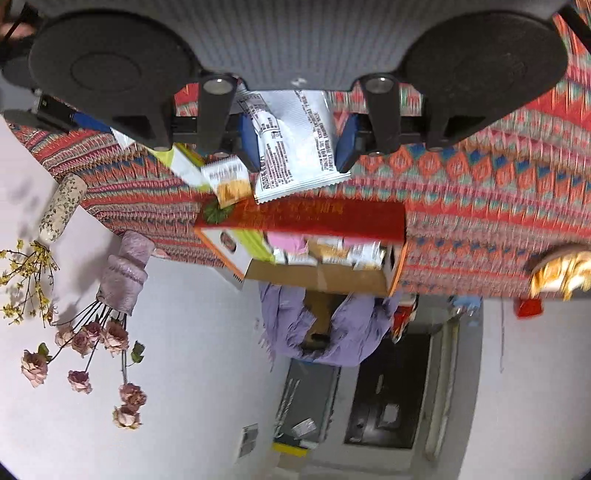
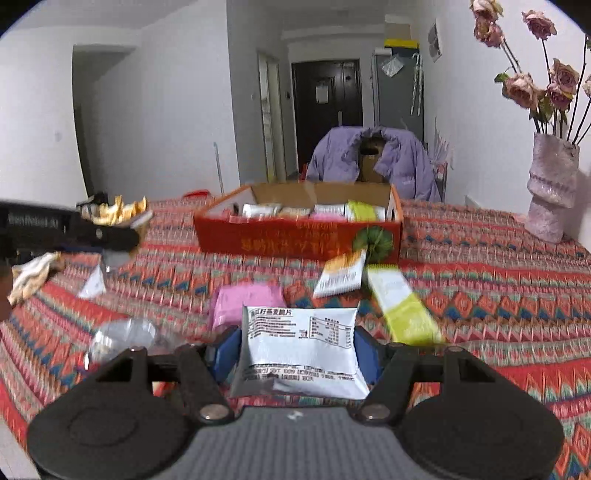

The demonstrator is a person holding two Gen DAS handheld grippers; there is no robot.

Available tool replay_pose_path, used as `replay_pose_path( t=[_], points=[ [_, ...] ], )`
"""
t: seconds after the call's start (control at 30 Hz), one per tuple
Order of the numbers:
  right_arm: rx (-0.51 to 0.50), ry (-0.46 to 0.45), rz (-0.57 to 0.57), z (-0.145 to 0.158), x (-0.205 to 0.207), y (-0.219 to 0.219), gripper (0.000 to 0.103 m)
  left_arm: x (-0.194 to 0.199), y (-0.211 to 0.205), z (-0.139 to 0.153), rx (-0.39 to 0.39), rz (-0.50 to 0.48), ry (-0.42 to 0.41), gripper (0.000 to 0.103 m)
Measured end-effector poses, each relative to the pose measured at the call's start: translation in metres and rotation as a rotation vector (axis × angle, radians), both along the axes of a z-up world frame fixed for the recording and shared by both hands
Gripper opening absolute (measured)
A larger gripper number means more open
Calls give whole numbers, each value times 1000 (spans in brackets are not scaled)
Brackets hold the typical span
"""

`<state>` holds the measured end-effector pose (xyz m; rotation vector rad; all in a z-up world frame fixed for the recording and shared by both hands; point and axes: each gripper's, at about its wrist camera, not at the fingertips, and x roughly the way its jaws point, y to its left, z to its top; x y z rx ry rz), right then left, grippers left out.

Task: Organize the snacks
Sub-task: 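Carry both white packets over the box and lower them inside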

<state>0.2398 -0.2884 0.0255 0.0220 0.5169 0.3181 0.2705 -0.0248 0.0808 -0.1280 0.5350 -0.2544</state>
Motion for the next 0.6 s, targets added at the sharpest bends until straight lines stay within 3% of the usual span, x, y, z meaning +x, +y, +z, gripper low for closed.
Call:
replay_pose_path(
  t=[0.17, 0.3, 0.47, 0.6],
  points=[
    [48, -43, 47, 29, 66, 1, 64, 65, -10, 23, 32, -46, -52, 45],
    [65, -28, 43, 38, 147, 7, 64, 132, -22, 28, 88, -47, -63, 45],
    [133, 47, 21, 28, 230, 12, 65, 213, -31, 8, 79, -40, 14, 45],
    [122, 82, -1, 8, 270, 20, 66, 250, -34, -17, 71, -45, 63, 46]
  ],
)
